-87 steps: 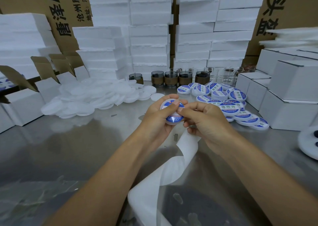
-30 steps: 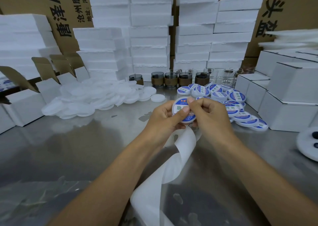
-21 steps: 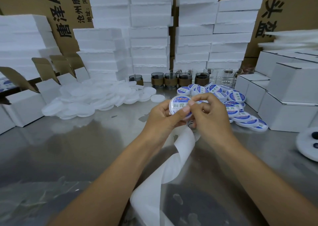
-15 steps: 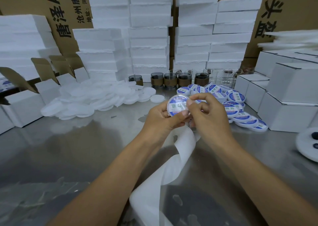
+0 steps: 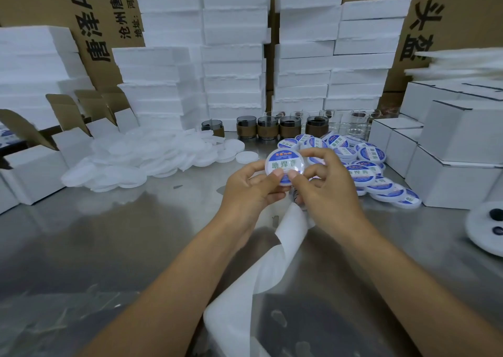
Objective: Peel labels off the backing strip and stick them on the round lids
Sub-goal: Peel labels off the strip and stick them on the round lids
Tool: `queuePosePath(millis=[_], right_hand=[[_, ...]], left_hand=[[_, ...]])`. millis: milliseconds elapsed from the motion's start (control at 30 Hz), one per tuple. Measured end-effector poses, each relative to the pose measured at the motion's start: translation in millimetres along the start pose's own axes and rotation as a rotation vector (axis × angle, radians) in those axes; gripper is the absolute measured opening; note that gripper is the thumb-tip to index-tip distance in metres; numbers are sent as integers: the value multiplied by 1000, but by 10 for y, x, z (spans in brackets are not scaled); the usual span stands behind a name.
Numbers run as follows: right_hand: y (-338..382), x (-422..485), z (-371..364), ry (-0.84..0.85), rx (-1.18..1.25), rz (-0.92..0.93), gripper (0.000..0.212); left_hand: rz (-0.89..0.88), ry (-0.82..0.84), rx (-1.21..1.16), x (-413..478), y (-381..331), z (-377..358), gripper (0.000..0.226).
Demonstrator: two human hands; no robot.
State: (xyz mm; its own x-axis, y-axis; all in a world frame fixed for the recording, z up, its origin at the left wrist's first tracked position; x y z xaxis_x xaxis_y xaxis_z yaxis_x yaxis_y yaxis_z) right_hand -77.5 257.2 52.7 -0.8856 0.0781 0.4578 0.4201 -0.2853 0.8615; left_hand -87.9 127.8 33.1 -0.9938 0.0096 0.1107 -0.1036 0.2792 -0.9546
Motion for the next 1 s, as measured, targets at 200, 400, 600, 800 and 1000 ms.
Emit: queuePosePath(millis=[200, 400, 600, 800, 1000], right_hand=[[-339, 169, 548, -403, 123, -235, 19], [-613, 159, 823, -552, 18, -381, 39], [-409, 113, 711, -337, -672, -174, 49], [-163, 111, 364, -81, -888, 146, 48], [-338, 83, 244, 177, -902, 72, 48]], left_hand=[[29, 17, 61, 39, 83, 27, 16], [25, 66, 199, 30, 133, 10, 16], [38, 148, 328, 14, 175, -56, 24], [149, 232, 288, -7, 212, -126, 29], [173, 282, 173, -11, 207, -142, 34]])
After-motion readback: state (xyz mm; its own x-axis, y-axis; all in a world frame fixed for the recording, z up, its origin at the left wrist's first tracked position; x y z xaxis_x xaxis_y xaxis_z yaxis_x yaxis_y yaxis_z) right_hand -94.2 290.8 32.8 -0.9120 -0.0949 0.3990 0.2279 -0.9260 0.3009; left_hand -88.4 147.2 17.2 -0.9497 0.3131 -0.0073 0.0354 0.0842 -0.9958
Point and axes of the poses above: each hand's wrist, its own x-axis towards the middle knuckle, its own z-axis out of the back of the hand, y = z × x, the point moved 5 cm from there along x, towards the middle knuckle, and after that the axes turned 2 degrees about z, right-handed, at the moved point
